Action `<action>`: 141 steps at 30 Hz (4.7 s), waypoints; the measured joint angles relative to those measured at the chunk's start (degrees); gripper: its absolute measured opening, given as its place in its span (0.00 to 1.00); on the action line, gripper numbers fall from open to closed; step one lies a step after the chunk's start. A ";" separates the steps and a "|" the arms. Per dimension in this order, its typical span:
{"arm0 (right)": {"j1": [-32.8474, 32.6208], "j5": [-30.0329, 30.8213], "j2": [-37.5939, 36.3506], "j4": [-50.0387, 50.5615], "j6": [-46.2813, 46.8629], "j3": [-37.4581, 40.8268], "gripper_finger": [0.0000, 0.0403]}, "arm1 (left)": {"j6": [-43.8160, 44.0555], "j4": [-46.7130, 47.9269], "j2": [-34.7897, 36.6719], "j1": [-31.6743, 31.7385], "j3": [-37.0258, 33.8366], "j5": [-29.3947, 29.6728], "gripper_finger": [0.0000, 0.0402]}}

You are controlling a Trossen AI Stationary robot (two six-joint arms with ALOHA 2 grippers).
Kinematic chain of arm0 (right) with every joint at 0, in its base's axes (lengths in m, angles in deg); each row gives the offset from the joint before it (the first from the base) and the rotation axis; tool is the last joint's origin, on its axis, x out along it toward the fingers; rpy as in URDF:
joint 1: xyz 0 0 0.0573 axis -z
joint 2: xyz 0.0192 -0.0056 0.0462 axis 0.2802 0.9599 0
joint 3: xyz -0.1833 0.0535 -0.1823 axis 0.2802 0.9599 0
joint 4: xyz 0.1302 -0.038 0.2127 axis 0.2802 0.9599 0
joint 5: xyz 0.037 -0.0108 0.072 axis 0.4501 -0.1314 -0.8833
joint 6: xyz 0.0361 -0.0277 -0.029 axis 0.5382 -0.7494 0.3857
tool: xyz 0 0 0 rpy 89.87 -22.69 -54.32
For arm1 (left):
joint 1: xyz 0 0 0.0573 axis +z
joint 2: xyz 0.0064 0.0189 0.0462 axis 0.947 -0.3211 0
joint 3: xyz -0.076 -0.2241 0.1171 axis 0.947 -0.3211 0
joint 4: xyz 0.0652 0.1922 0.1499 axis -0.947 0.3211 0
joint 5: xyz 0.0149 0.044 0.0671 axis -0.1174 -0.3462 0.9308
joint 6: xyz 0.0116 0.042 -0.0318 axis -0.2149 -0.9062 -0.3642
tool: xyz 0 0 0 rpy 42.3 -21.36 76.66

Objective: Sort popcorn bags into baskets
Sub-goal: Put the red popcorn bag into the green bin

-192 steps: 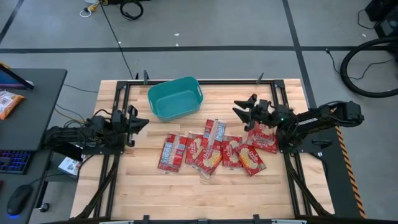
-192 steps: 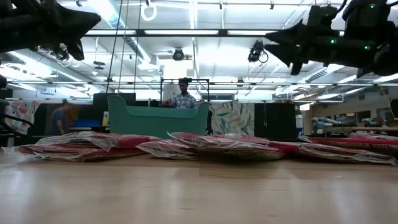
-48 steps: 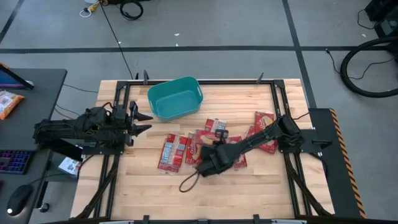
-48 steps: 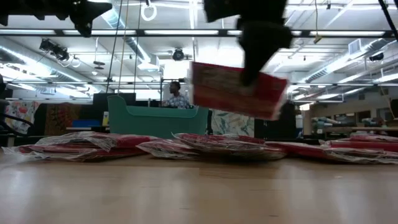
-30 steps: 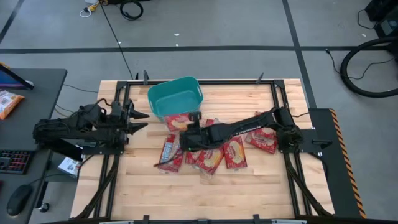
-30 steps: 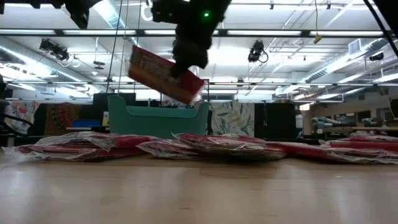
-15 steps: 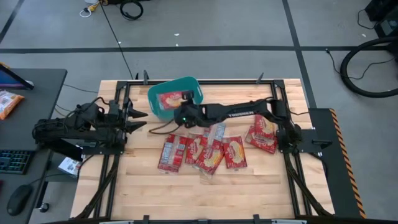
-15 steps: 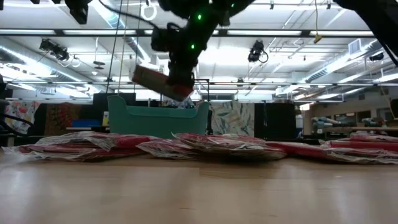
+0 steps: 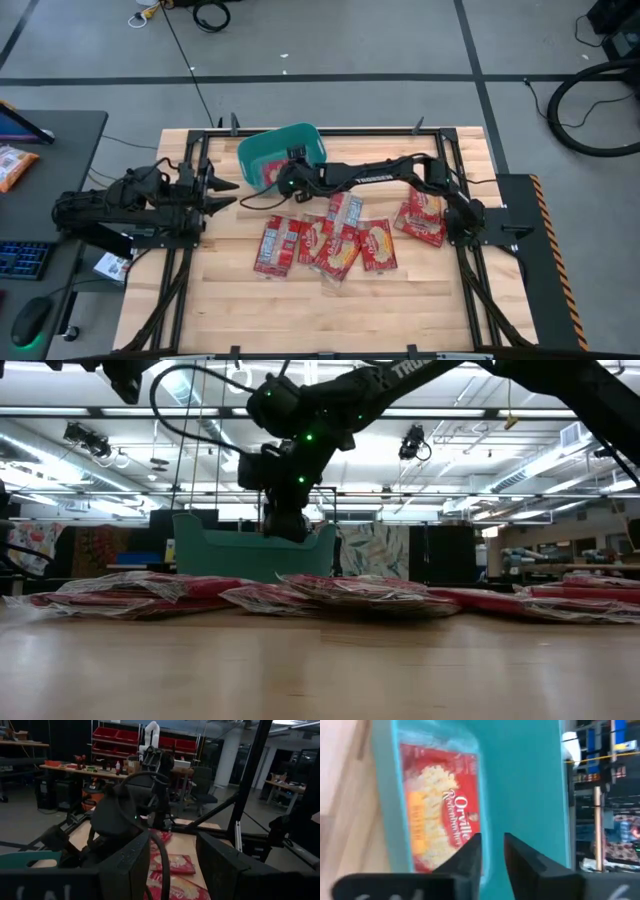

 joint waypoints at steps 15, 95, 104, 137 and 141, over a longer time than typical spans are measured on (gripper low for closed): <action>-9.45 7.31 -7.65 2.72 7.71 0.05 0.45 | -1.54 2.59 0.02 -0.02 0.00 0.10 0.41; -20.44 -17.10 -7.56 -15.23 -2.33 23.19 0.49 | 4.50 -12.80 -65.40 -7.13 -0.48 -3.08 0.41; -20.93 -16.68 -7.56 -17.79 -5.64 23.19 0.36 | 4.42 -13.10 -65.37 -7.13 -0.48 -3.17 0.41; -15.57 -25.17 -15.37 13.45 33.85 11.26 0.01 | -18.18 -8.75 -42.34 -16.11 -0.42 14.98 0.60; -14.11 -28.70 -16.94 14.90 39.32 11.26 0.01 | -19.98 -9.11 -42.34 -17.22 -0.42 17.02 0.70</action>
